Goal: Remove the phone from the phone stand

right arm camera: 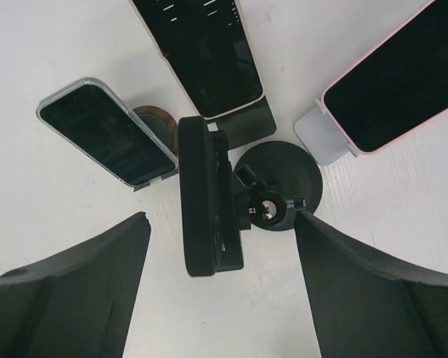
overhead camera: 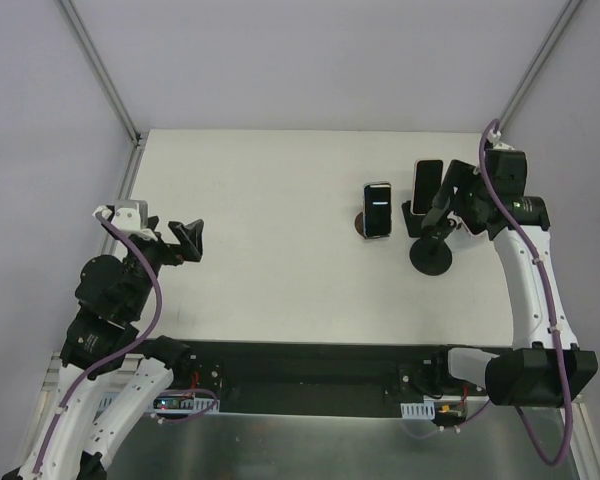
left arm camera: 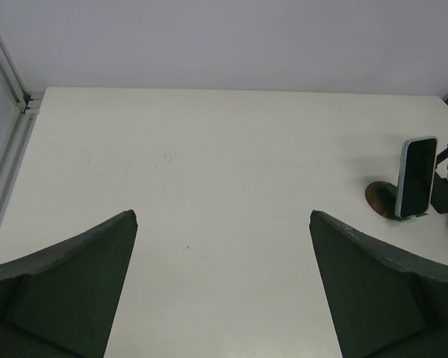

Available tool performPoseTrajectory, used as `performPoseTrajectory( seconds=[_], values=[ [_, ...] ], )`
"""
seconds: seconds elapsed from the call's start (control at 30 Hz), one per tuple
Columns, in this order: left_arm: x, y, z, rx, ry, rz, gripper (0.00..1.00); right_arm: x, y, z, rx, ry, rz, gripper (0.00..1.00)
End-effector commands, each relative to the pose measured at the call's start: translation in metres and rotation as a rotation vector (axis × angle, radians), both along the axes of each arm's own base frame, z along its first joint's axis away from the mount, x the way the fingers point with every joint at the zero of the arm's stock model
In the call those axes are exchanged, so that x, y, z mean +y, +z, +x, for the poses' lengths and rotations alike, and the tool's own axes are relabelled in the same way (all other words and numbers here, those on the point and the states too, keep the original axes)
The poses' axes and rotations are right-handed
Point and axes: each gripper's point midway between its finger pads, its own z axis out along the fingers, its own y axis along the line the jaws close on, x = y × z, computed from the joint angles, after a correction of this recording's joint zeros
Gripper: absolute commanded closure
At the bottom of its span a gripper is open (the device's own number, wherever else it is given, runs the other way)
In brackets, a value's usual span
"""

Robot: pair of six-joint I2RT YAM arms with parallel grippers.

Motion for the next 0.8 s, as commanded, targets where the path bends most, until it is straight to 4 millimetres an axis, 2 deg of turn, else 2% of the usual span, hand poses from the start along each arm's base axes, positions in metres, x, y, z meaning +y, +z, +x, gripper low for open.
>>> performPoseTrajectory(
  seconds=[0.0, 0.2, 0.4, 0.47, 0.5, 0.57, 0.6, 0.7, 0.77],
  values=[
    [-0.008, -0.004, -0.003, 0.005, -0.039, -0.025, 0.01, 0.007, 0.015, 0.015, -0.059, 0.047, 0.064, 0.24],
    [-0.011, -0.007, -0.001, 0.021, -0.049, -0.027, 0.01, 0.017, 0.006, 0.022, -0.045, 0.127, 0.074, 0.38],
    [-0.017, -0.009, 0.003, 0.038, -0.072, -0.019, 0.01, 0.022, -0.004, 0.019, -0.018, 0.152, 0.095, 0.53],
    [-0.019, -0.011, 0.003, 0.044, -0.081, -0.015, 0.01, 0.021, -0.003, 0.015, -0.021, 0.150, 0.089, 0.58],
    [-0.020, -0.010, 0.003, 0.044, -0.085, -0.016, 0.01, 0.021, -0.004, 0.012, -0.015, 0.148, 0.088, 0.64],
    [-0.021, -0.011, 0.004, 0.049, -0.095, -0.015, 0.01, 0.021, -0.002, 0.006, -0.015, 0.154, 0.082, 0.71],
    [-0.022, -0.012, 0.004, 0.050, -0.098, -0.014, 0.01, 0.021, -0.002, 0.001, -0.010, 0.158, 0.080, 0.78],
    [-0.025, -0.013, 0.004, 0.057, -0.110, -0.016, 0.01, 0.021, 0.008, -0.014, -0.026, 0.176, 0.063, 0.92],
    [-0.027, -0.014, 0.005, 0.067, -0.119, -0.015, 0.01, 0.023, 0.013, -0.022, -0.032, 0.199, 0.056, 0.97]
  ],
)
